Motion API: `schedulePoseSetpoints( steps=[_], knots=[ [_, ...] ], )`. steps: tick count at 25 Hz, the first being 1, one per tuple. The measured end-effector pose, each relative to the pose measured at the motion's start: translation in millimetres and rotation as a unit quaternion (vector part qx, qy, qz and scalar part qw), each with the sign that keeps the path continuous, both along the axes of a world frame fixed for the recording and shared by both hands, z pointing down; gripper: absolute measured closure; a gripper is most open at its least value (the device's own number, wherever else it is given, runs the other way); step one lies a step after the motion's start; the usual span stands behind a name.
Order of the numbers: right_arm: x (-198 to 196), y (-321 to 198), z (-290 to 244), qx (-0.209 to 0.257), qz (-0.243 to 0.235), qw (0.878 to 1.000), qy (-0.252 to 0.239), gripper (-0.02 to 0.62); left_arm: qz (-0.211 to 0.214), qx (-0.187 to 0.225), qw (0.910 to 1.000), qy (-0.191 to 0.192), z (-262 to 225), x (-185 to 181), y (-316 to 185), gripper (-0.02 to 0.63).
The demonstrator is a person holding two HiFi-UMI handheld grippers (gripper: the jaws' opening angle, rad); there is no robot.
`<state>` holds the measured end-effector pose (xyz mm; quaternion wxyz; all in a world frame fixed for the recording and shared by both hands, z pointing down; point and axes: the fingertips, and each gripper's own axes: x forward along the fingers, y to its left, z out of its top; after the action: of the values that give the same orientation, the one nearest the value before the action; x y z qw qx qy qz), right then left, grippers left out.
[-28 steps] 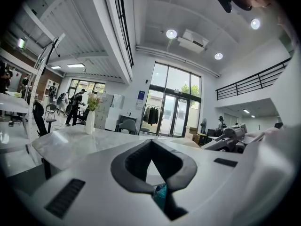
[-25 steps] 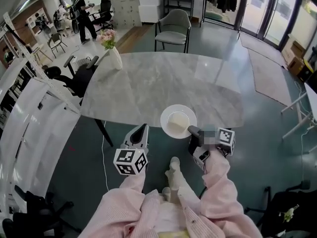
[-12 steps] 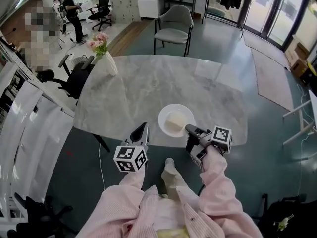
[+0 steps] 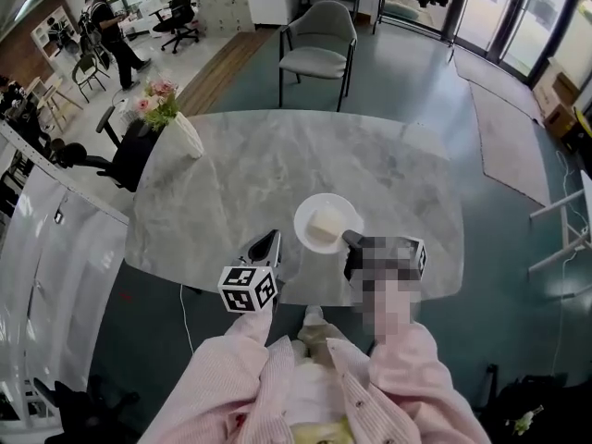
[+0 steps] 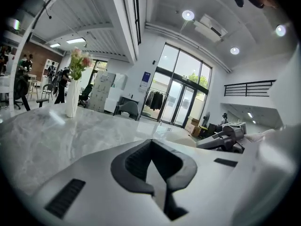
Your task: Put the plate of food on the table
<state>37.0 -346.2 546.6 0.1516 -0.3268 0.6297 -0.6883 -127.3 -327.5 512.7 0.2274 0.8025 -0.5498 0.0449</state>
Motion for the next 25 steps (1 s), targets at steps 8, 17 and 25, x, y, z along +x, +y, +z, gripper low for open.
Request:
schedulePoseSetpoints(
  steps=[8, 17, 25],
  knots=[
    [5.4, -43.8, 50.1, -0.018, 0.038, 0.999, 0.010, 0.578, 0.017, -0.065, 0.9977, 0.010, 45.2, 9.0, -35.2, 0.609],
    [0.5, -76.1, 89.1, -0.032, 0.057, 0.997, 0.045, 0.578, 0.040, -0.117, 0.9923, 0.012, 88.2, 12.1, -62.8, 0.609],
    [0.6, -77.4, 104.1, -0.045, 0.051, 0.995, 0.067, 0.578, 0.048, -0.137, 0.9892, 0.018, 105.1, 19.2, -70.6, 0.609]
  ],
)
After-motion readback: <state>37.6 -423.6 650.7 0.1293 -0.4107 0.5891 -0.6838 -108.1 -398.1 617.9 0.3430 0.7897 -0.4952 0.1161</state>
